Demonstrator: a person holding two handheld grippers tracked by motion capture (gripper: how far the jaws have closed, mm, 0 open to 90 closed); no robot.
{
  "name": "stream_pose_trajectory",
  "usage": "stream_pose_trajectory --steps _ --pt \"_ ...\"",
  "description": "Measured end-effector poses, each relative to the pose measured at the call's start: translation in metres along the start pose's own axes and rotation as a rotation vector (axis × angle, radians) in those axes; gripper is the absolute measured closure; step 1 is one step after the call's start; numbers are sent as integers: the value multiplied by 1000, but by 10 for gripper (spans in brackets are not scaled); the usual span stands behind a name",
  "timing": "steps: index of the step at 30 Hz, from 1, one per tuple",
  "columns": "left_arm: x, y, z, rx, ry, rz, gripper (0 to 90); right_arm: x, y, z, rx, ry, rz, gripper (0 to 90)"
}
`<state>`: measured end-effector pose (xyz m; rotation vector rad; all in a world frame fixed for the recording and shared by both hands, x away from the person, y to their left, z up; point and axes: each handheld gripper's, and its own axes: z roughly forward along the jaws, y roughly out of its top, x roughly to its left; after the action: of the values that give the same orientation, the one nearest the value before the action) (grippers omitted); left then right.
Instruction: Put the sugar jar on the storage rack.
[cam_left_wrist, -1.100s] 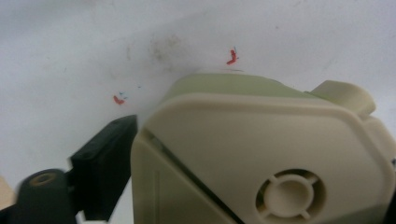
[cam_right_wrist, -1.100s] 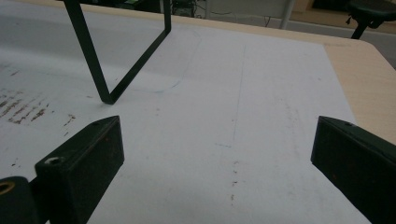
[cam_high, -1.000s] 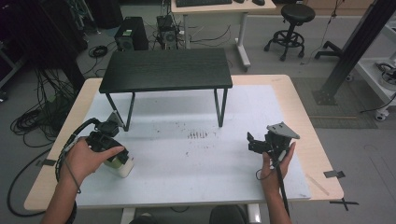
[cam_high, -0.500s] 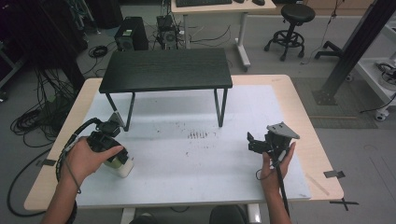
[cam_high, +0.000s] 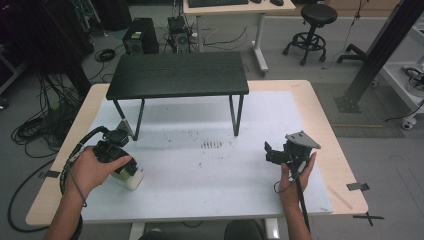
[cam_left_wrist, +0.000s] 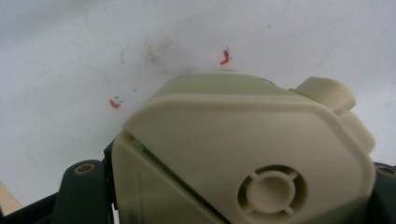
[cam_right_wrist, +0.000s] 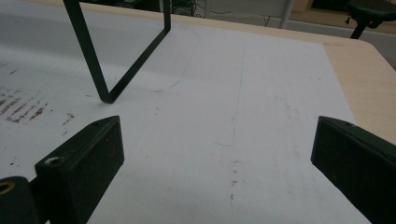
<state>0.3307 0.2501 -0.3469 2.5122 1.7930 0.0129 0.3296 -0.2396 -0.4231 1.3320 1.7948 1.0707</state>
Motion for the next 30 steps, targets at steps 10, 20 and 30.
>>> stream_pose_trajectory --steps 10,20,30 --pt "0 0 0 1 -2 -3 293 0 0 0 2 3 -2 30" --pt "1 1 0 2 -6 -7 293 1 0 1 6 7 -6 30" --pt "3 1 0 7 -12 -6 293 1 0 1 6 6 -6 30"
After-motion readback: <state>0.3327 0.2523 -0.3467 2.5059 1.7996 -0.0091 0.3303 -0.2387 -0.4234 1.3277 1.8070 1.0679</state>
